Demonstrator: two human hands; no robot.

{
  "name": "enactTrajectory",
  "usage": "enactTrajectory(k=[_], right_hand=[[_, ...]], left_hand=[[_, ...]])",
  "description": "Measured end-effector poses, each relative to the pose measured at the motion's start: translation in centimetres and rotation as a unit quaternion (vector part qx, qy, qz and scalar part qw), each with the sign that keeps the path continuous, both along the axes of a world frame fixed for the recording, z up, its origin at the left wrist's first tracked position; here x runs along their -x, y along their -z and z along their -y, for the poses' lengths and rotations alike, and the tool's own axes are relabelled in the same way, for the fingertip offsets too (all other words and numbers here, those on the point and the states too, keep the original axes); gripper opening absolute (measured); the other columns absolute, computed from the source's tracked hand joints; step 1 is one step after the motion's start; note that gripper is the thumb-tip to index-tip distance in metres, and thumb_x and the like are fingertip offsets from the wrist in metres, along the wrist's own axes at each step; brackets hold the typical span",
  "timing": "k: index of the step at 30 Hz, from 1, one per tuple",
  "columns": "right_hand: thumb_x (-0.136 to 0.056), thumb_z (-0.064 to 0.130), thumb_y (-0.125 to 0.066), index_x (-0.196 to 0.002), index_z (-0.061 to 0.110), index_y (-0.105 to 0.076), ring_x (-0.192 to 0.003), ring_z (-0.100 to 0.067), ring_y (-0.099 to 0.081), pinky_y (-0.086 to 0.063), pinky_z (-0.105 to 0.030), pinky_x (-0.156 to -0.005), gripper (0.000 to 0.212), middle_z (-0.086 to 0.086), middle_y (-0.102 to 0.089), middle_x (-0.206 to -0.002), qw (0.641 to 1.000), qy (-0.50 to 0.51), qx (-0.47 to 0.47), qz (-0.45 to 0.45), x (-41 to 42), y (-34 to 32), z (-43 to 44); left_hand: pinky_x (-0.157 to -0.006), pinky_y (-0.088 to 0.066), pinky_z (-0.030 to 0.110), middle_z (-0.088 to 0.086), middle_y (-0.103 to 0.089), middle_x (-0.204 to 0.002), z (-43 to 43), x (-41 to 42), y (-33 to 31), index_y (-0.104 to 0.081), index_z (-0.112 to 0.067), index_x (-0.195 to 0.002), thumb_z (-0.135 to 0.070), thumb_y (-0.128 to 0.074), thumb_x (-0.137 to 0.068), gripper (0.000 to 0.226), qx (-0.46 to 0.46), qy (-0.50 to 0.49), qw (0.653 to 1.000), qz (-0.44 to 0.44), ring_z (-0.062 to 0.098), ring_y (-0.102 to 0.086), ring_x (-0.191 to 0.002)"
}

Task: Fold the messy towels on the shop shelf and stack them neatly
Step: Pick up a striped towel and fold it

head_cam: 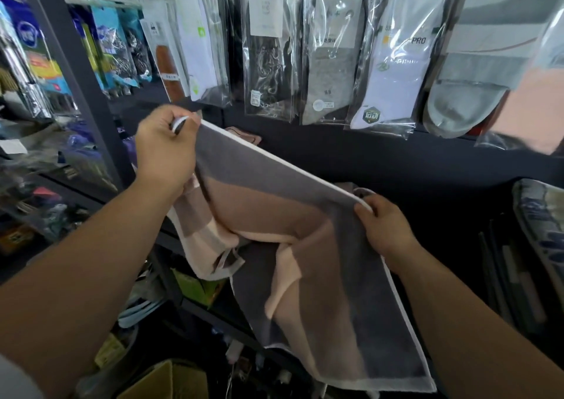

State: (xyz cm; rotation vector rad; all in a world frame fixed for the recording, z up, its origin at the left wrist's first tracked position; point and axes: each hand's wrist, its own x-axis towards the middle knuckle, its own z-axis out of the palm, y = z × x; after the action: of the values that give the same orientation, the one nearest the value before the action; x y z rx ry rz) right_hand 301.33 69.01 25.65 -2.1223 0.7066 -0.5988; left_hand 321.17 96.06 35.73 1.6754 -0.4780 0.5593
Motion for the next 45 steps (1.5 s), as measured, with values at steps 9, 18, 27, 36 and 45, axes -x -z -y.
enactTrajectory(k=[9,18,27,36,45], right_hand=[[-0.085,0.013,-0.078,-0.11,0.015,-0.073,-0.097,-0.019,-0.072,-0.057,-0.046,-0.091,0.025,-0.002,-0.077,-0.101,0.987,-0.089,-0.112,-0.076,3.5,5.1,-0.2],[-0.047,0.048,-0.097,-0.148,0.039,-0.036,-0.128,-0.007,-0.048,-0.044,-0.032,-0.105,0.118,0.02,-0.049,-0.141,0.946,-0.198,0.025,-0.257,5.6,4.0,-1.9],[-0.087,0.03,-0.069,-0.094,0.014,-0.071,-0.093,-0.035,-0.067,-0.049,-0.033,-0.07,0.018,-0.015,-0.071,-0.102,0.954,0.035,0.163,-0.249,3.6,2.6,0.6],[-0.101,0.028,-0.054,-0.086,0.018,-0.062,-0.085,-0.027,-0.061,-0.036,-0.03,-0.068,0.02,0.001,-0.062,-0.082,0.987,0.026,0.159,0.014,2.3,-5.1,1.3],[-0.092,0.041,-0.068,-0.068,0.013,-0.066,-0.057,-0.008,-0.052,-0.041,-0.028,-0.058,0.037,0.005,-0.057,-0.057,0.976,-0.023,0.19,0.106,3.2,-11.9,-0.7]], left_hand=[[-0.08,-0.054,0.035,-0.01,-0.068,-0.097,-0.2,1.8,6.2,-0.067,-0.032,-0.099,-0.045,-0.081,-0.078,0.029,-0.305,0.121,0.94,-0.095,0.014,-0.065,-0.092],[-0.09,-0.046,0.035,-0.004,-0.045,-0.151,4.8,6.4,13.9,-0.008,-0.037,-0.158,-0.087,-0.068,-0.058,0.126,-0.614,0.211,0.76,-0.019,0.02,-0.05,-0.132],[-0.092,-0.047,0.038,-0.001,-0.046,-0.152,6.3,2.0,13.8,-0.019,-0.035,-0.155,-0.069,-0.081,-0.064,0.116,-0.514,0.186,0.834,-0.078,0.03,-0.053,-0.13],[-0.068,-0.043,0.034,0.015,-0.069,-0.096,4.7,-0.2,10.0,-0.069,-0.014,-0.096,-0.032,-0.065,-0.092,0.019,-0.486,0.05,0.872,-0.025,0.037,-0.066,-0.092],[-0.068,-0.047,0.046,0.013,-0.057,-0.08,2.6,0.6,2.0,-0.049,-0.01,-0.085,-0.021,-0.058,-0.091,0.015,-0.21,0.034,0.975,0.058,0.034,-0.056,-0.077]])
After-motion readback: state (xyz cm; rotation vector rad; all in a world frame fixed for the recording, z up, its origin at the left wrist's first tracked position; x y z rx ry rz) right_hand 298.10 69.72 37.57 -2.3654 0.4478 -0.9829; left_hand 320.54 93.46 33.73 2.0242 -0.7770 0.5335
